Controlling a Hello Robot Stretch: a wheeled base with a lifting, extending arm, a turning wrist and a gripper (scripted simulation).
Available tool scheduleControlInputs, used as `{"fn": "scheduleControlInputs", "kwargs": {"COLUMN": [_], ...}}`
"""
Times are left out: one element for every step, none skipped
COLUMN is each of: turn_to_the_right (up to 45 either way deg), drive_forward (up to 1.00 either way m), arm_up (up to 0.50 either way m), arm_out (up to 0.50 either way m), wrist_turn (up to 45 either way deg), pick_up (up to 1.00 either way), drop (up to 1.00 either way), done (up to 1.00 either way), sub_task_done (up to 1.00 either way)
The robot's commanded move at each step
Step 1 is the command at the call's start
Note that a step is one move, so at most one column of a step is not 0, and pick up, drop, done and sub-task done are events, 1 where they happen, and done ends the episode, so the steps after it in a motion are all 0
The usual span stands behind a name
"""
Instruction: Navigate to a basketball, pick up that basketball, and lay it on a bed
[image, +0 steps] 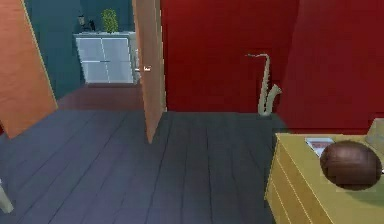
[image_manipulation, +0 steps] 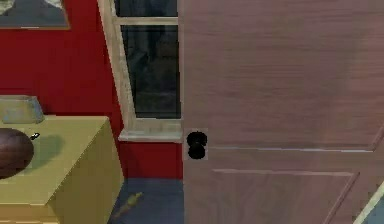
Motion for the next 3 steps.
{"fn": "scheduleControlInputs", "kwargs": {"turn_to_the_right": [36.0, 0.0, -45.0], "drive_forward": [0.00, 0.50, 0.00], "arm_up": [0.00, 0.00, 0.00], "arm_out": [0.00, 0.00, 0.00], "wrist_turn": [0.0, 0.0, 0.0], "pick_up": [0.00, 0.00, 0.00], "drop": [0.00, 0.00, 0.00], "done": [0.00, 0.00, 0.00], "sub_task_done": [0.00, 0.00, 0.00]}}
